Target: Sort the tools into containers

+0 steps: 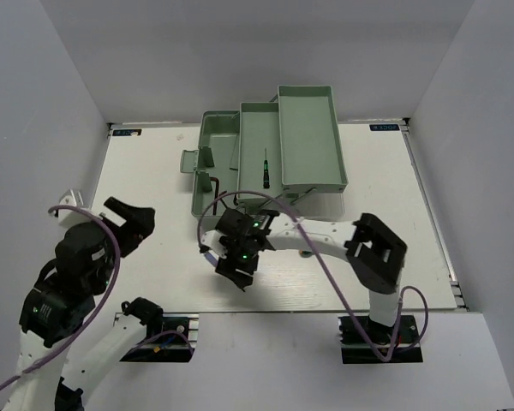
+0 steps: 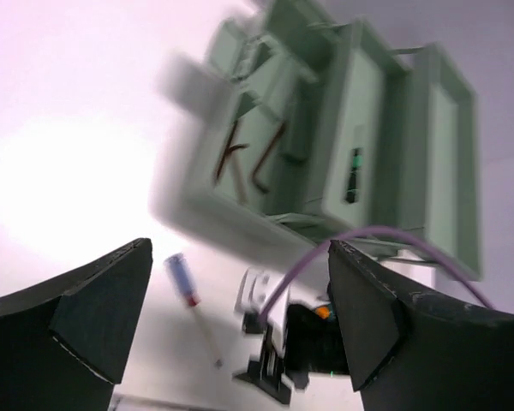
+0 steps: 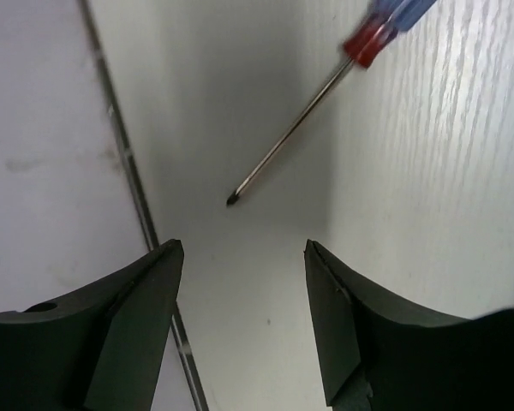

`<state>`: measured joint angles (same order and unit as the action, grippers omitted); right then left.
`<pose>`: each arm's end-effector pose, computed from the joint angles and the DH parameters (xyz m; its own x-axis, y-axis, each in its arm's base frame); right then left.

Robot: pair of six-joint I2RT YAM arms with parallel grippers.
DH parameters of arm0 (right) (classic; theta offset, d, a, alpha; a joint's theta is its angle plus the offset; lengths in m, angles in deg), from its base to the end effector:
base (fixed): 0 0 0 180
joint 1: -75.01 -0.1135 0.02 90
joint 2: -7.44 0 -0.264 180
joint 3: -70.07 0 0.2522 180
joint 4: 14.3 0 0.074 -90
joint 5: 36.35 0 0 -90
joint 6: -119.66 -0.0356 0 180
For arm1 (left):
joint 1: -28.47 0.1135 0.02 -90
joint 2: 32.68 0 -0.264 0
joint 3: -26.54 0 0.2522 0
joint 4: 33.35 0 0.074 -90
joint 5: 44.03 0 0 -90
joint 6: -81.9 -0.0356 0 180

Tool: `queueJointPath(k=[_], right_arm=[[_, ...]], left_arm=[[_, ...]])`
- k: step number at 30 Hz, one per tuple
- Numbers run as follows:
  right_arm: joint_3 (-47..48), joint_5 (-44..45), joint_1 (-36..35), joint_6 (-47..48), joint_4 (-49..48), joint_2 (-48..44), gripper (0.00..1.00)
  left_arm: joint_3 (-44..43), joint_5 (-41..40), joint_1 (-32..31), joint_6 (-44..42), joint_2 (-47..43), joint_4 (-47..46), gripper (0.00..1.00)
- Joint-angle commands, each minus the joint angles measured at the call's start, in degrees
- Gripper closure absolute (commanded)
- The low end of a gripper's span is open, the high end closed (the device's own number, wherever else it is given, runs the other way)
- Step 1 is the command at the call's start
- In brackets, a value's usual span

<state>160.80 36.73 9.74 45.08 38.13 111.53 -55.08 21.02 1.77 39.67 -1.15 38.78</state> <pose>0.1470 0.3440 0.2127 -0.1235 -0.8762 -0.4659 -0.9873 0.0611 0.1468 0.0561 -0.0114 0.4051 -0.2683 -0.6165 -0.7402 -0.2092 0.7873 -0.5800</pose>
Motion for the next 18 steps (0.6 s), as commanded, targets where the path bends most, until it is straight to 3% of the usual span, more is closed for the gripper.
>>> queueJointPath(k=[1, 12, 18], right_arm=[[7.6, 6.1, -1.4, -7.8, -6.6, 4.6, 0.35], [17.0, 16.5, -5.7, -17.0, -11.0, 17.2, 0.34], [16.1, 27.3, -7.0, -18.4, -13.1, 20.3, 0.46]], left_arm=[[0.6, -5.0, 0.1, 7.3, 0.1, 15.2, 0.06], [-4.3, -5.0, 0.1, 7.6, 0.1, 19.0, 0.05], [-6.3, -5.0, 0.1, 7.1, 1.3, 19.5, 0.05]])
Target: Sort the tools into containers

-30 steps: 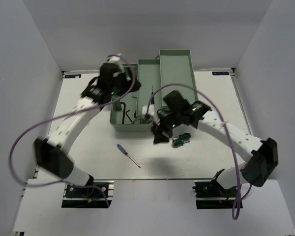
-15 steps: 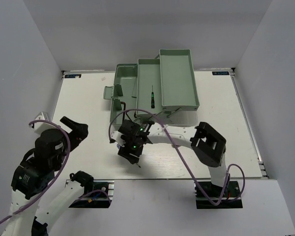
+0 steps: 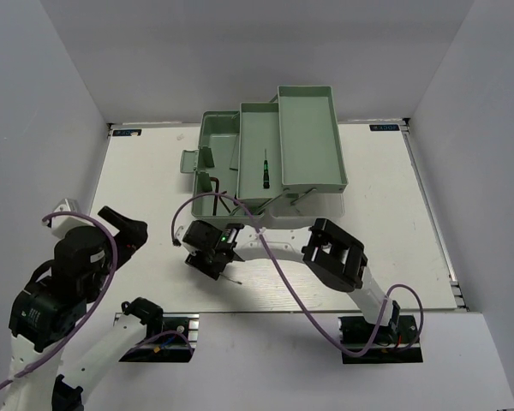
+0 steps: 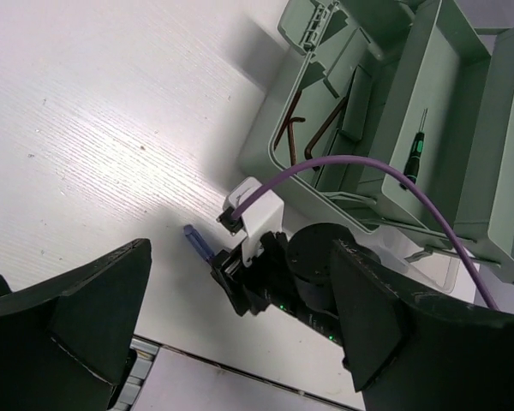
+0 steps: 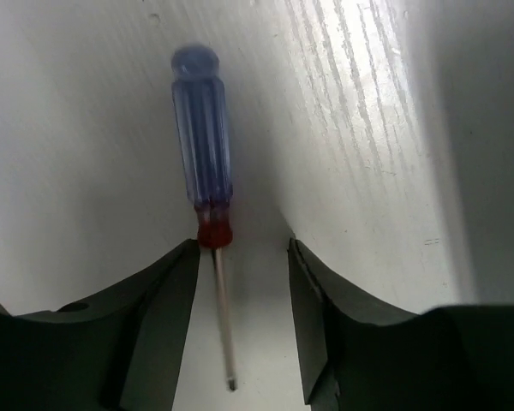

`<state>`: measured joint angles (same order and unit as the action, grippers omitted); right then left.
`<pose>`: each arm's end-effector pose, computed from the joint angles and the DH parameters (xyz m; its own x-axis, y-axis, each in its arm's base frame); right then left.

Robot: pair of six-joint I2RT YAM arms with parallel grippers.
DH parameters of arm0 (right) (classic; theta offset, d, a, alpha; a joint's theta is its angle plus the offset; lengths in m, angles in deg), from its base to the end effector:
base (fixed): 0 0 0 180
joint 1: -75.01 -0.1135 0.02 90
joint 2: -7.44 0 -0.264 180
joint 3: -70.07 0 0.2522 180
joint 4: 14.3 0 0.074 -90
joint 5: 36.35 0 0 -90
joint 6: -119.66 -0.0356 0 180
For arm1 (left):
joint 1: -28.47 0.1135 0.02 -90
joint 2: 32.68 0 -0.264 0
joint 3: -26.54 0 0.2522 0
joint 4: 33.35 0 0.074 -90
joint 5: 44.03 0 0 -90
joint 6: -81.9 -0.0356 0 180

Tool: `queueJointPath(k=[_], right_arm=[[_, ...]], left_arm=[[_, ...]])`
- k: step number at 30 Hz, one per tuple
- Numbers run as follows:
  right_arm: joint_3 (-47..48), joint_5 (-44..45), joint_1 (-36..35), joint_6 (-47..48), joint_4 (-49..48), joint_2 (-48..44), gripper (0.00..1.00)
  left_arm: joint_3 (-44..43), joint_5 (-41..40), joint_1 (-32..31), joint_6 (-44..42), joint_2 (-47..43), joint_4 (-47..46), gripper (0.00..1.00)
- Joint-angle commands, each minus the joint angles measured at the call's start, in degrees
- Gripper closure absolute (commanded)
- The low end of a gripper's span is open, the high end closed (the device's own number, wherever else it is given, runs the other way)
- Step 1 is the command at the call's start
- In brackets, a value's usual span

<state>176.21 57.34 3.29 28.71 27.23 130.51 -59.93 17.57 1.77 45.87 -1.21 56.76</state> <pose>0.1473 0.4386 0.1679 -0.2828 -0.8034 -0.5239 -0.9324 0.3583 -0.0462 0.0305 0.0036 0.3973 -0.3408 -0.6249 -0.7024 -0.3875 0.7741 -0.5007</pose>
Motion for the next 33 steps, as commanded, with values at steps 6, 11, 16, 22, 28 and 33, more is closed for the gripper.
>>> queueJointPath(k=[6, 11, 16, 22, 28, 33], right_arm=[[-2.3, 3.8, -0.1, -2.1, -2.5, 1.1, 0.76], [-1.4, -15.7, 2.3, 0.7, -0.6, -2.6, 1.00], [3.9, -27.7, 7.2, 3.8, 0.6, -9.6, 1.00], [13.8, -29.5, 14.4, 4.5, 2.6, -16.3, 1.00], [19.0, -5.2, 20.7, 4.7, -0.6, -18.0, 1.00], [22.3, 7.3, 25.0, 3.5, -4.3, -13.7, 1.00]], left_arm=[[-2.1, -1.0, 0.1, 0.9, 1.3, 1.5, 0.05], [-0.3, 0.1, 0.1, -0.3, 0.7, -0.4, 0.05], [1.5, 2.1, 0.1, -3.3, -1.4, -5.0, 0.05], [2.0, 3.4, 0.1, -6.6, -3.0, -9.7, 0.05], [6.9, 7.9, 0.1, -9.5, -1.8, -16.5, 0.05], [14.0, 20.4, 0.1, -15.6, 6.0, -27.5, 0.05]])
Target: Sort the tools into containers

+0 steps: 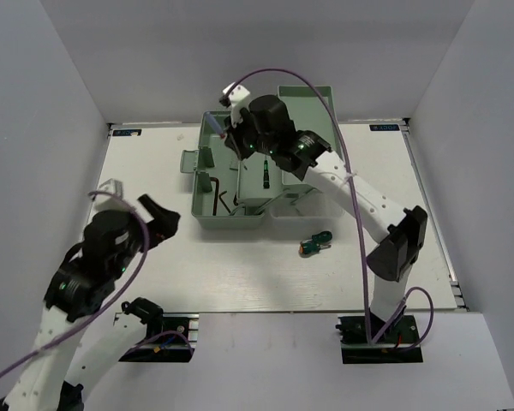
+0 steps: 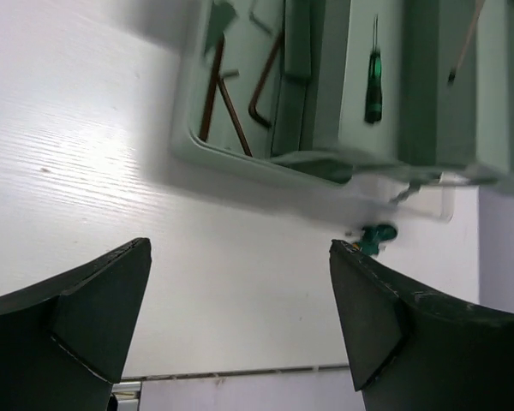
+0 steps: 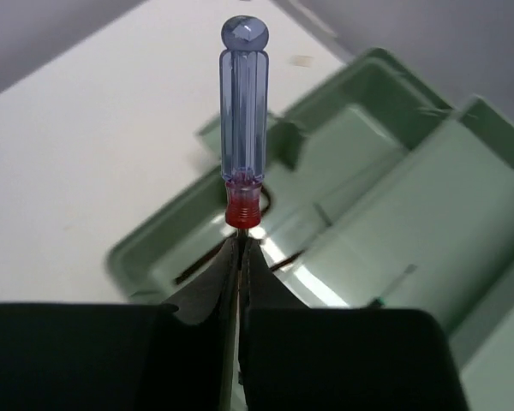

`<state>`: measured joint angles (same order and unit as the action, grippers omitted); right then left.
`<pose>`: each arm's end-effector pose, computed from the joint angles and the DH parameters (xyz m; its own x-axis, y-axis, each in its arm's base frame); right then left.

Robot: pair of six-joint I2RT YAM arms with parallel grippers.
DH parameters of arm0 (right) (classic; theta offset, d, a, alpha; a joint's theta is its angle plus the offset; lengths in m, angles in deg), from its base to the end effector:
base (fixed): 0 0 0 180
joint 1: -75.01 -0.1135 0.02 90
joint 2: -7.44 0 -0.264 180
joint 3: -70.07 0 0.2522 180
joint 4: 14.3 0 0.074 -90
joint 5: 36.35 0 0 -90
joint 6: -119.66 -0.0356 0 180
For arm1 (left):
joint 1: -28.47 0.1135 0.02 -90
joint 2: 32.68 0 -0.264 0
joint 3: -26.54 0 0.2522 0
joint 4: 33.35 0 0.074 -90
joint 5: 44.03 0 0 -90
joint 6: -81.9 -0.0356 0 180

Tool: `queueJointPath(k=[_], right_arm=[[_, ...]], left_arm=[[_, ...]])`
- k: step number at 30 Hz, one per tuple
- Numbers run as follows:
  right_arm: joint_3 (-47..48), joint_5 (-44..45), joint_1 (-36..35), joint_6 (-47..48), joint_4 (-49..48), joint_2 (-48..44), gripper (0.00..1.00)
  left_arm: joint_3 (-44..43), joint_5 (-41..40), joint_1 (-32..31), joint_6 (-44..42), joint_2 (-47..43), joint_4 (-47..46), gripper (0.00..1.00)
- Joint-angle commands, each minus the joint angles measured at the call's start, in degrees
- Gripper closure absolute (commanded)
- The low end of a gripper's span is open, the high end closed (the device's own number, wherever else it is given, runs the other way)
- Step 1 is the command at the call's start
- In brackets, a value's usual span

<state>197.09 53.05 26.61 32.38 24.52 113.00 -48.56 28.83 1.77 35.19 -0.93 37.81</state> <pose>0.2853 0.3219 0.4274 -0.1621 -0.2540 -0.9535 -0.7629 0.6451 -0.0422 0.0712 -0.0241 0.3751 -0.4381 -0.5131 -0.7381 -0.1428 0.8504 -0.5064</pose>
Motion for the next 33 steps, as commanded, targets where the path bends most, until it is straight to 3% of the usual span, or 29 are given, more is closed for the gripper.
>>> queueJointPath(k=[1, 11, 12, 14, 17, 23, 24, 26, 27, 28, 30, 31, 32, 33], right_arm=[[1.8, 12.1, 2.5, -0.2, -1.6, 4.6, 1.00], [1.0, 14.4, 5.8, 2.3, 0.2, 8.9, 1.00], [2.2, 14.1, 5.8, 2.3, 1.0, 9.3, 0.92], [2.5, 11.1, 6.5, 2.0, 3.0, 9.1, 0.66], [2.5, 4.7, 7.3, 1.1, 4.1, 7.1, 0.52], [0.8, -5.5, 10.3, -0.3, 5.6, 0.0, 0.48], [0.2, -6.9, 11.3, -1.0, 5.8, -2.1, 0.54], [-5.1, -12.8, 14.1, -1.0, 4.0, -7.2, 0.68], [-7.2, -17.5, 14.8, -0.9, 2.6, -9.3, 0.87], [-13.7, -19.9, 17.2, 1.6, 0.7, -16.8, 1.00], [-29.0, -31.6, 18.1, 6.7, -6.9, -22.6, 1.00], [-33.0, -37.6, 18.7, 14.9, -8.3, -30.3, 1.00], [-43.2, -40.1, 18.6, 25.5, -7.0, -32.8, 1.00], [-46.2, -42.2, 18.6, 30.8, -3.4, -35.0, 1.00]], left_arm=[[2.6, 11.8, 0.1, -5.8, 7.0, -9.8, 0.05], [3.1, 25.5, -0.7, -15.4, 17.0, -19.1, 0.05], [3.6, 26.6, -0.7, -16.8, 18.0, -19.8, 0.05], [3.6, 30.0, -1.2, -18.5, 19.0, -21.6, 0.05], [3.1, 33.0, -1.3, -21.6, 21.4, -22.7, 0.06], [1.4, 35.9, -2.5, -25.3, 25.8, -23.4, 0.13], [1.4, 35.9, -3.0, -25.3, 26.6, -23.9, 0.15], [2.1, 35.9, -3.0, -25.3, 27.1, -25.2, 0.29], [3.4, 35.9, -3.6, -25.3, 27.1, -25.8, 0.36], [4.2, 35.9, -3.6, -25.3, 27.1, -26.4, 0.51], [7.0, 37.1, -4.1, -24.4, 26.6, -28.8, 0.67], [8.0, 37.1, -4.2, -23.6, 26.6, -29.7, 0.74], [8.8, 37.8, -4.2, -22.8, 26.6, -30.5, 0.88], [10.3, 38.4, -4.8, -22.8, 26.6, -31.9, 0.92]])
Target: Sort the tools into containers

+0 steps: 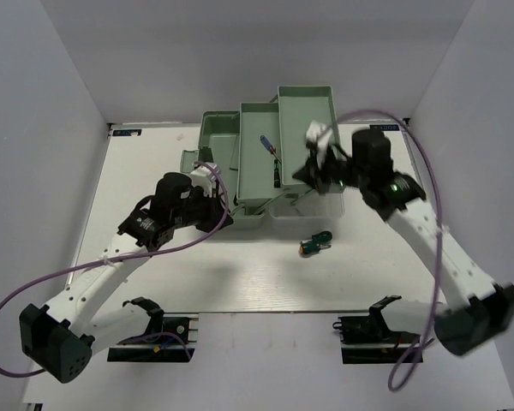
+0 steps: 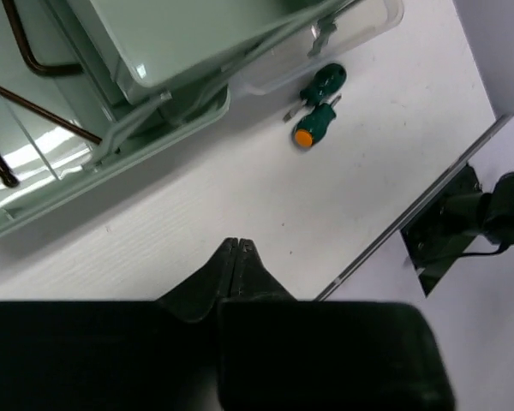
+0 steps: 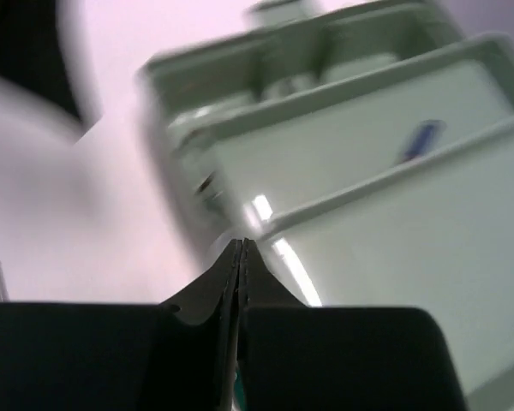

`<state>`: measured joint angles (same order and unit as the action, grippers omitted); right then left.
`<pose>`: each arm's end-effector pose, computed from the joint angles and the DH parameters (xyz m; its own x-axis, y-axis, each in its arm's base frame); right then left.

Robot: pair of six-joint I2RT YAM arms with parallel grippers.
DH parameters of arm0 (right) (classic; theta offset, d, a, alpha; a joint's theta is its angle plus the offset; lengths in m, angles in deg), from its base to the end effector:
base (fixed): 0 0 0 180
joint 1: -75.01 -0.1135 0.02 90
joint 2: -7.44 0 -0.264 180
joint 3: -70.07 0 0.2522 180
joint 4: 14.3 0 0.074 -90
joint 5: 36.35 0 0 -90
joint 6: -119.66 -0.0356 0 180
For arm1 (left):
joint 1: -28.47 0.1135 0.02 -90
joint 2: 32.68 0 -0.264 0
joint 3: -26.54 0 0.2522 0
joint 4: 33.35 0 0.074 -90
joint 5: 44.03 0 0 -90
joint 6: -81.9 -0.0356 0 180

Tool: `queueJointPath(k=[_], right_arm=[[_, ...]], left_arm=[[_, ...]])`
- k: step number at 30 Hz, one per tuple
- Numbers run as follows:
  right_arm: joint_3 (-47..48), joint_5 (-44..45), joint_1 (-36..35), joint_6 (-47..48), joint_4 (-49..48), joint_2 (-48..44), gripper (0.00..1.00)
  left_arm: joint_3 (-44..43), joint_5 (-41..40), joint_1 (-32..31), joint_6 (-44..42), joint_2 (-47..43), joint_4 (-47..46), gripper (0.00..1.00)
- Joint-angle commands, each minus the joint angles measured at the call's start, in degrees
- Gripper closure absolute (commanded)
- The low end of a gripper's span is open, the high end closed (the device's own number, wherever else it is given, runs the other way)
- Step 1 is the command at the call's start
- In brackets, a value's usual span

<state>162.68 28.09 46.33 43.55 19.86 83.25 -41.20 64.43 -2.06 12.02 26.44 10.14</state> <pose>0.2541 0.1565 0.4107 -0.0635 -0.2816 -0.9574 -0.8338 0.5421 -0.1042 0.1857 -0.1226 0.3163 -0.7051 0.0370 -0.7081 0.4932 0.7432 -0.4522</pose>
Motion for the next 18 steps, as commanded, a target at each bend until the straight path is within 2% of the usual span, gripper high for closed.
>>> queueJointPath(k=[1, 2, 3, 4, 5, 9, 12, 16, 18], right_arm=[[-14.2, -20.8, -0.8, 31.6, 8.4, -9.1, 1.00], [-16.3, -20.8, -1.0, 37.0, 11.8, -12.3, 0.99], [-23.1, -20.7, -1.0, 46.7, 16.7, -13.7, 0.88], [-25.0, -18.3, -0.8, 48.6, 17.6, -15.8, 0.55], [-29.1, -16.6, -0.7, 52.4, 20.7, -17.3, 0.33], [-34.3, -16.1, -0.4, 55.7, 19.5, -17.9, 0.25], [-38.0, -15.5, -0.4, 57.3, 15.0, -18.4, 0.24], [-46.2, -13.1, -0.3, 61.6, 5.6, -18.4, 0.23], [-47.3, -12.1, -0.4, 63.6, 4.8, -17.6, 0.23]], left_arm=[[2.9, 2.8, -0.9, 0.4, -0.8, -4.8, 0.94], [3.7, 2.8, -0.9, 1.0, -0.8, -4.8, 0.94], [3.7, 2.8, -1.5, 1.0, -0.8, -5.4, 0.91], [4.2, 2.8, -1.5, 1.0, -0.8, -5.4, 0.85], [4.2, 2.8, -2.0, 1.0, -0.1, -5.9, 0.68], [3.7, 2.2, -2.5, 1.0, 0.6, -5.4, 0.45], [3.2, 1.7, -3.1, 1.0, 0.6, -5.4, 0.40], [3.7, 0.0, -3.7, 2.0, 0.0, -4.3, 0.39], [4.3, -0.5, -4.2, 2.0, -1.4, -4.3, 0.39]])
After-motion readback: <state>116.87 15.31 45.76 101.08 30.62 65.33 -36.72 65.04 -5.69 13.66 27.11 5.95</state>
